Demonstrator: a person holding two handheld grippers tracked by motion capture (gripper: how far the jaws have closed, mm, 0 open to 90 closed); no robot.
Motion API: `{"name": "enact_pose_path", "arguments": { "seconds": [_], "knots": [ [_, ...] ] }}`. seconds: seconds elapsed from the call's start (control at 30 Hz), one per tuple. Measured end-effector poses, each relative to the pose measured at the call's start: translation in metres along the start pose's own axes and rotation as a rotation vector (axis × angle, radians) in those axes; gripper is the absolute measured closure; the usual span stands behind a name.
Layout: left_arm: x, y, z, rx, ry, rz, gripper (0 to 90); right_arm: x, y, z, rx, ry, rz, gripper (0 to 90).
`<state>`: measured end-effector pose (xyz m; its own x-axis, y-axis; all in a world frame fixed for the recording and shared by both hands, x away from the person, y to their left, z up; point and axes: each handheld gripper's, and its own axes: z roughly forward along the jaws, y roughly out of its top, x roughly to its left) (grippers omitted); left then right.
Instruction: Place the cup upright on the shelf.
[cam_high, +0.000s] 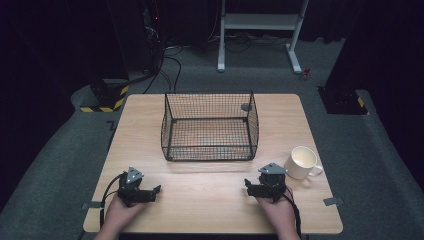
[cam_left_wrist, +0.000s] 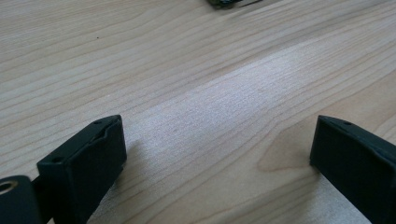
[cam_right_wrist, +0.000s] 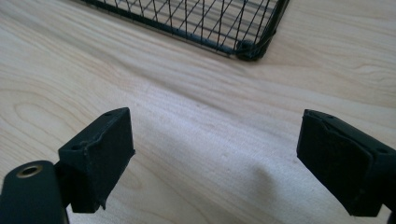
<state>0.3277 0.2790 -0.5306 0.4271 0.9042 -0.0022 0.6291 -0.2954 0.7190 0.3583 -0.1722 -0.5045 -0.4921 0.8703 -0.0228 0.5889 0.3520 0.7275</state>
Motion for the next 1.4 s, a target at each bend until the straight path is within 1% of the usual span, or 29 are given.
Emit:
{"name": "enact_pose_path", "arguments": {
  "seconds": [0.13,0.37,0.4,0.47,0.57,0.67,0.73,0.87,0.93,1.03,1.1,1.27,1.4],
  "knots": [
    [0.0,0.0,0.0,0.0,0.001,0.002,3.9,-0.003,0.005,-0.005,-0.021,0.002,-0.008,11.2],
    [0.0,0.0,0.0,0.0,0.003,0.0,3.8,-0.008,0.01,-0.012,-0.044,0.009,-0.013,11.7],
    [0.0,0.0,0.0,0.0,0.004,0.0,3.8,-0.008,0.011,-0.014,-0.049,0.011,-0.005,11.7],
    [0.0,0.0,0.0,0.0,0.003,0.0,3.9,-0.011,0.012,-0.017,-0.064,0.012,-0.013,11.7],
    [0.0,0.0,0.0,0.0,0.003,0.0,3.8,-0.013,0.014,-0.021,-0.074,0.013,-0.009,11.7],
    [0.0,0.0,0.0,0.001,0.003,0.0,3.8,-0.019,0.016,-0.028,-0.089,0.023,-0.023,11.7],
    [0.0,0.0,0.0,0.002,0.001,-0.001,3.3,-0.023,0.017,-0.032,-0.101,0.025,-0.019,11.8],
    [0.0,0.001,0.001,0.006,0.002,0.004,2.5,-0.028,0.019,-0.037,-0.115,0.012,-0.021,11.8],
    [0.0,0.001,0.001,0.005,0.001,0.002,1.8,-0.034,0.02,-0.041,-0.132,0.004,-0.007,12.0],
    [0.0,0.001,0.001,0.008,-0.002,0.004,0.9,-0.041,0.021,-0.045,-0.141,-0.002,0.01,12.4],
    [0.0,0.001,0.001,0.009,-0.003,0.006,0.6,-0.045,0.021,-0.047,-0.146,-0.008,0.01,12.4],
    [0.0,0.0,0.001,0.009,-0.003,0.01,0.6,-0.056,0.023,-0.053,-0.162,-0.037,0.028,12.7],
    [0.0,0.0,0.0,0.008,-0.006,0.011,0.6,-0.066,0.023,-0.058,-0.17,-0.06,0.033,12.7]
  ]
}}
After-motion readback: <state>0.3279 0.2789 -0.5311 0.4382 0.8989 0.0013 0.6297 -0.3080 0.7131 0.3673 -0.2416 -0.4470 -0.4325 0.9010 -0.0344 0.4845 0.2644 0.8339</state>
